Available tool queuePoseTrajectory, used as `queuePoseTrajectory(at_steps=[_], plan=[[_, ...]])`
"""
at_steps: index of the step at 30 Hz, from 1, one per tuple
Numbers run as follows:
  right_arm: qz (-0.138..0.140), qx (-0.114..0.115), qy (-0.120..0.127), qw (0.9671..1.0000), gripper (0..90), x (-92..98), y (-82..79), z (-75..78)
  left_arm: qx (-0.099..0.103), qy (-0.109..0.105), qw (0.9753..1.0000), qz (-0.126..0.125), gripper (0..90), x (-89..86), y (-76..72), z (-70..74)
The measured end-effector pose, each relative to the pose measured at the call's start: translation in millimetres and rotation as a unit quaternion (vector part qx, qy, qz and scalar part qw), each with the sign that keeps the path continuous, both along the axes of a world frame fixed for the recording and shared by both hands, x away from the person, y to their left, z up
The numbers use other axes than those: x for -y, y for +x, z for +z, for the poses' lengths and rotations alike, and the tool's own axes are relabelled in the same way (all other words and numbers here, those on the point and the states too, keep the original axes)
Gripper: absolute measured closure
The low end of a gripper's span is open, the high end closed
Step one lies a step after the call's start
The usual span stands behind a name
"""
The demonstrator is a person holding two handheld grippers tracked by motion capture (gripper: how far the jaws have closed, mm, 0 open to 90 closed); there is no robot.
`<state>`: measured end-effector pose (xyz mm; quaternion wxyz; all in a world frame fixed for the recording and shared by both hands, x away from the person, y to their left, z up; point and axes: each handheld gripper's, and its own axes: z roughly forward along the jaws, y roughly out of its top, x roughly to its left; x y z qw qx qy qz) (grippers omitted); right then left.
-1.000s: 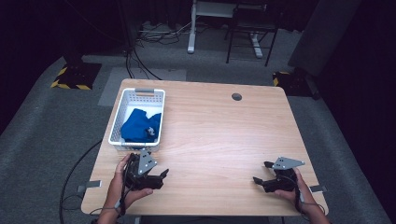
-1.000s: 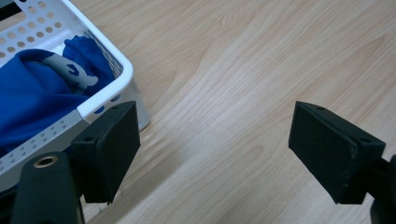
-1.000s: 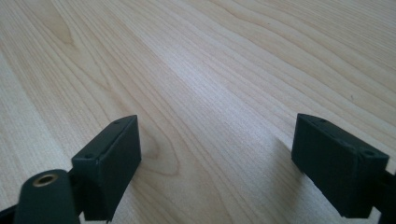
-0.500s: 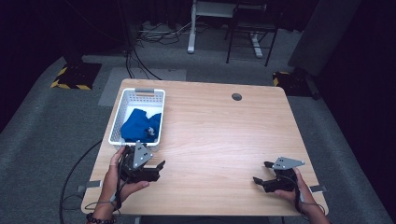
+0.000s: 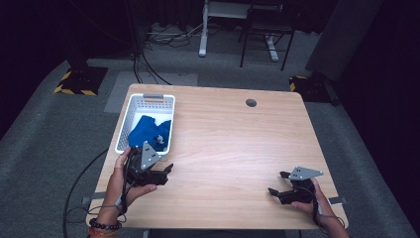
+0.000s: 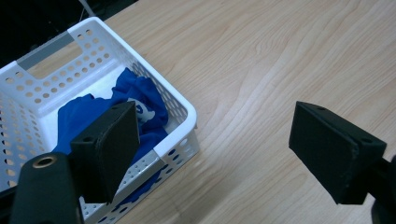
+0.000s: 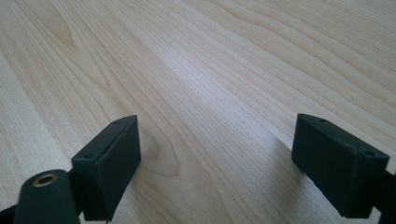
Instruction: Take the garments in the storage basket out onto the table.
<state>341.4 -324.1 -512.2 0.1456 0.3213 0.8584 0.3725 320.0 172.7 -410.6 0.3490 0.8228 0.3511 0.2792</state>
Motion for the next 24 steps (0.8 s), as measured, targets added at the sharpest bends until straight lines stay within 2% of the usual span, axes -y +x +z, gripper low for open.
queuePoseTrajectory(at_steps=[10, 15, 18, 24], plan=[[0.000, 0.000, 0.000, 1.0000, 16.2, 0.0, 0.0, 0.0, -0.006, -0.001, 0.9999, 0.011, 16.2, -6.3, 15.3, 0.1], [0.000, 0.000, 0.000, 1.0000, 16.2, 0.0, 0.0, 0.0, -0.016, 0.013, 0.9996, 0.017, 16.2, -10.0, 26.6, -3.4], [0.000, 0.000, 0.000, 1.0000, 16.2, 0.0, 0.0, 0.0, -0.021, 0.005, 0.9995, 0.025, 16.2, -13.8, 33.1, -6.2], [0.000, 0.000, 0.000, 1.0000, 16.2, 0.0, 0.0, 0.0, -0.025, 0.002, 0.9989, 0.039, 16.2, -18.9, 44.5, -9.9]])
